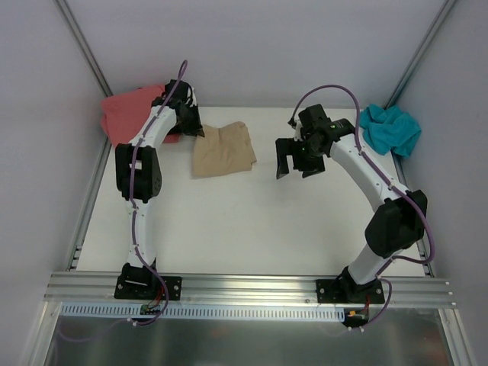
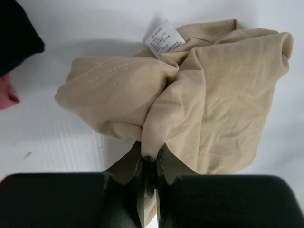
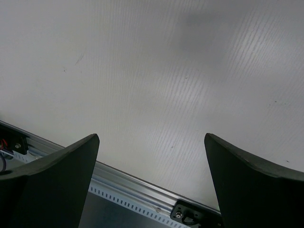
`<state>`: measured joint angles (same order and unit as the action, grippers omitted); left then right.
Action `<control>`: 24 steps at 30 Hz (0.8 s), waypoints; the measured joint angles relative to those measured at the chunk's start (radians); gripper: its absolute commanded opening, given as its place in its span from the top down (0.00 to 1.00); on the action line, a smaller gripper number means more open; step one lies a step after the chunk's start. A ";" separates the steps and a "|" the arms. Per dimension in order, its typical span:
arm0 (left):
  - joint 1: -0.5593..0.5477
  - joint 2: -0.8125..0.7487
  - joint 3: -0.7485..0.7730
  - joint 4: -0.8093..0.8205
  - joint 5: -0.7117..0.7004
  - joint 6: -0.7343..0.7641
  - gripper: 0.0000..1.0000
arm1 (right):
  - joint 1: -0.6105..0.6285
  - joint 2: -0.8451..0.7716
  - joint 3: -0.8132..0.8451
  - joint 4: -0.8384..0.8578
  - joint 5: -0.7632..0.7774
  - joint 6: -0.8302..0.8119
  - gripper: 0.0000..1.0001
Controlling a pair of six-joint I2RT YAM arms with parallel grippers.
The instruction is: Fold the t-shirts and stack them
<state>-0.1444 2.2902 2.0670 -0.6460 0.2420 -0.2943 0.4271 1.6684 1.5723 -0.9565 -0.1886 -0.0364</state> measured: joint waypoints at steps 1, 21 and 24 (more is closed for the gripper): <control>0.000 0.000 0.006 -0.006 -0.016 0.011 1.00 | -0.002 0.000 0.000 0.001 -0.002 0.000 0.00; 0.000 -0.046 0.082 -0.018 -0.143 0.262 1.00 | -0.037 -0.031 -0.032 0.026 -0.011 0.007 0.01; 0.000 -0.046 0.124 -0.009 -0.137 0.313 1.00 | -0.043 -0.037 -0.032 0.026 -0.011 0.007 0.01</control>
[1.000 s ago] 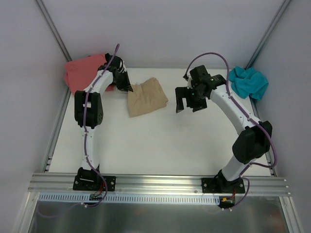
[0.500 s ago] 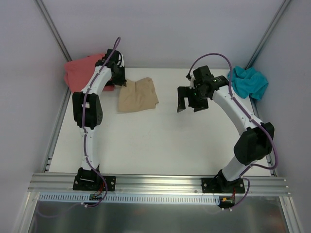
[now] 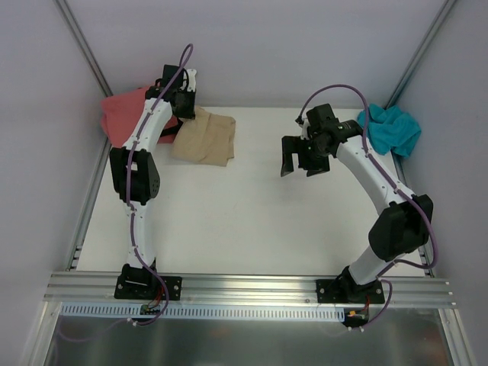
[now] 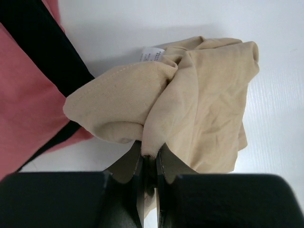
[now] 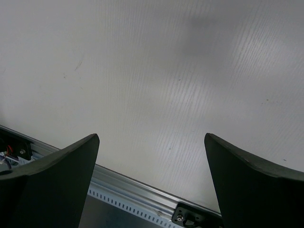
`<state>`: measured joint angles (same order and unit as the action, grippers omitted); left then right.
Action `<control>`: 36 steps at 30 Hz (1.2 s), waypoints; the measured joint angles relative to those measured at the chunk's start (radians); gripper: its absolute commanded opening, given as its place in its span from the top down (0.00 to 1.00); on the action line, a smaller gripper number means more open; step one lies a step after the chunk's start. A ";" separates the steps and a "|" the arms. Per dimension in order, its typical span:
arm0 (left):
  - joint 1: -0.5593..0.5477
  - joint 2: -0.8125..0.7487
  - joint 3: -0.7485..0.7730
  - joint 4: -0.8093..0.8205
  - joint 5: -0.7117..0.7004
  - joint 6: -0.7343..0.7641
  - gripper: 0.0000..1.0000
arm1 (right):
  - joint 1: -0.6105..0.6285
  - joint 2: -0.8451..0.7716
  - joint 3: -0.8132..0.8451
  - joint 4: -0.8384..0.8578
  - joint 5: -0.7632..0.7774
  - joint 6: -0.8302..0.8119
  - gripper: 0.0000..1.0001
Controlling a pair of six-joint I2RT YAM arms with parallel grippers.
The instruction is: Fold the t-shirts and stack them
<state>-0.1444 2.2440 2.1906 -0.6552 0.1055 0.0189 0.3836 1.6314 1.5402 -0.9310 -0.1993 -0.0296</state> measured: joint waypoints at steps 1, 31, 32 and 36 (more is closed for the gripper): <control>0.000 0.000 0.005 0.005 0.000 0.015 1.00 | -0.001 -0.002 0.000 0.000 0.000 0.000 0.01; 0.138 0.000 0.171 0.120 0.176 0.167 1.00 | -0.009 0.035 0.007 -0.125 0.024 0.011 0.00; 0.139 0.000 0.177 0.127 0.180 0.169 1.00 | -0.009 0.040 0.012 -0.126 0.024 0.012 0.00; 0.161 0.000 0.180 0.153 0.182 0.169 1.00 | -0.009 0.055 0.042 -0.141 0.027 0.015 0.01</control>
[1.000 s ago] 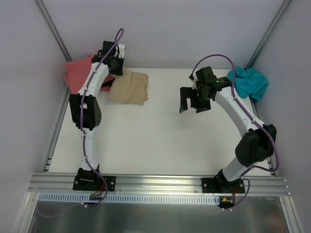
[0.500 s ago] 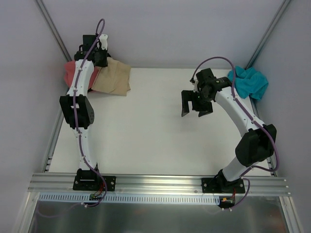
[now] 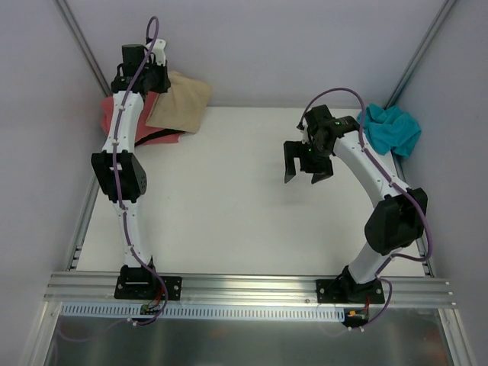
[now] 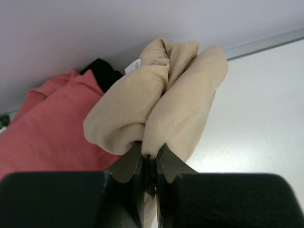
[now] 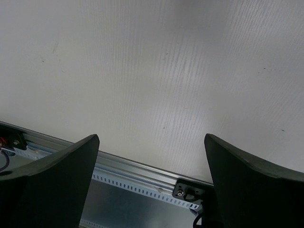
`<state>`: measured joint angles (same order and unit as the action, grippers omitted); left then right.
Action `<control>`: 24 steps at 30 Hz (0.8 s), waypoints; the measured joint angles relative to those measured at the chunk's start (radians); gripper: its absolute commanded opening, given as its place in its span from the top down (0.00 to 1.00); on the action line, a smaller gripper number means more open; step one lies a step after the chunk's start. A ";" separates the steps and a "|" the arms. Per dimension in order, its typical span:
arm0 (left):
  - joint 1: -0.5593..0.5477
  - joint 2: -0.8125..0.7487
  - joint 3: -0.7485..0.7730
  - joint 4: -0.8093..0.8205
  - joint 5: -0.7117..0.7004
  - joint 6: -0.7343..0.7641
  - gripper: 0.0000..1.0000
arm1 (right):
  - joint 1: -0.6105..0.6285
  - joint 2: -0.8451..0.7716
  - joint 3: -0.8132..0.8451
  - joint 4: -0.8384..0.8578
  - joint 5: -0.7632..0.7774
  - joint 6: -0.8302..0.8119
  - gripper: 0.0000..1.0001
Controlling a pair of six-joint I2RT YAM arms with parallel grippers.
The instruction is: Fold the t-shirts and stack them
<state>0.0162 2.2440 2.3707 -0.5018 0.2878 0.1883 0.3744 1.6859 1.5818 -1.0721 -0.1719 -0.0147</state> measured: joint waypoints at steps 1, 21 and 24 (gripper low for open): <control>0.014 0.000 0.000 0.002 0.000 0.000 1.00 | 0.000 0.003 0.008 -0.006 0.001 0.000 0.00; 0.267 0.010 0.039 0.040 0.065 -0.029 1.00 | 0.010 0.178 0.288 -0.178 0.034 0.000 0.01; 0.271 0.029 0.040 0.059 0.086 -0.045 1.00 | 0.018 0.196 0.306 -0.190 0.035 0.000 0.01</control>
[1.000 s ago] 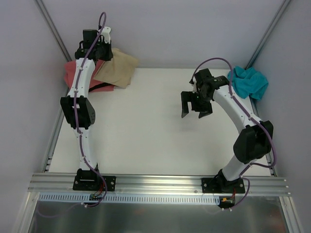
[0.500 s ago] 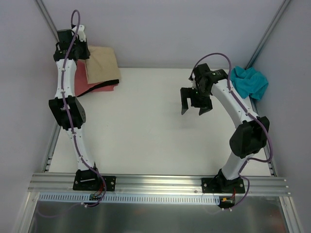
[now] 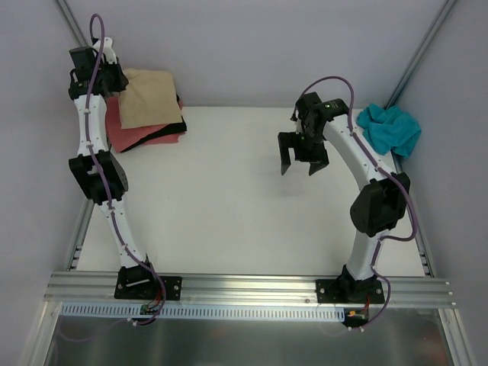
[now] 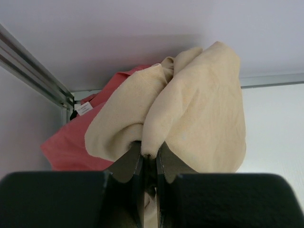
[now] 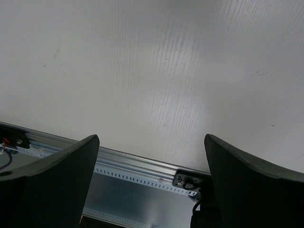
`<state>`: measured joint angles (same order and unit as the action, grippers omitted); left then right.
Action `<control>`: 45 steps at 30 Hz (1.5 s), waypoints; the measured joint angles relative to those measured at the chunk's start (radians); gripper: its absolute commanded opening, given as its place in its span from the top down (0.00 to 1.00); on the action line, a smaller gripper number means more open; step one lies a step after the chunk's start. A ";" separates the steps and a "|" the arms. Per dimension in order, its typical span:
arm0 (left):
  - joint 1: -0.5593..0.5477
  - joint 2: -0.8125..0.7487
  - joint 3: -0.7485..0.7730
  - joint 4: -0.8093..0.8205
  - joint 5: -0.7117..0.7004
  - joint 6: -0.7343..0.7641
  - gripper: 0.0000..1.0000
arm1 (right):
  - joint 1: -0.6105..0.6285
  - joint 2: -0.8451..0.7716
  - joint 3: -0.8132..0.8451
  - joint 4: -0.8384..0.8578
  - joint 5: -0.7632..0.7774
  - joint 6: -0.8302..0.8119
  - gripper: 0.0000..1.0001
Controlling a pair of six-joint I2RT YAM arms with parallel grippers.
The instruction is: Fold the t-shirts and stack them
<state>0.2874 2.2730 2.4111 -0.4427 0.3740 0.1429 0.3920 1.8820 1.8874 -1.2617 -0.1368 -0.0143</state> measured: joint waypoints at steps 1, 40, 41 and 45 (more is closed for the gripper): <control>0.000 0.012 0.001 0.007 0.011 -0.005 1.00 | 0.003 0.003 0.002 -0.003 0.001 0.000 0.00; 0.115 0.073 -0.169 0.253 0.093 -0.304 0.01 | 0.051 0.169 0.179 -0.053 0.017 0.060 0.01; 0.111 0.041 -0.227 0.270 0.109 -0.343 0.01 | 0.053 0.169 0.171 -0.053 0.019 0.060 0.01; 0.063 -0.083 -0.380 0.329 0.206 -0.484 0.01 | 0.058 0.160 0.167 -0.011 0.060 0.065 0.00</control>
<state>0.3500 2.1902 2.0308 -0.1135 0.5800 -0.3408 0.4500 2.0422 2.0548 -1.2728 -0.0765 0.0505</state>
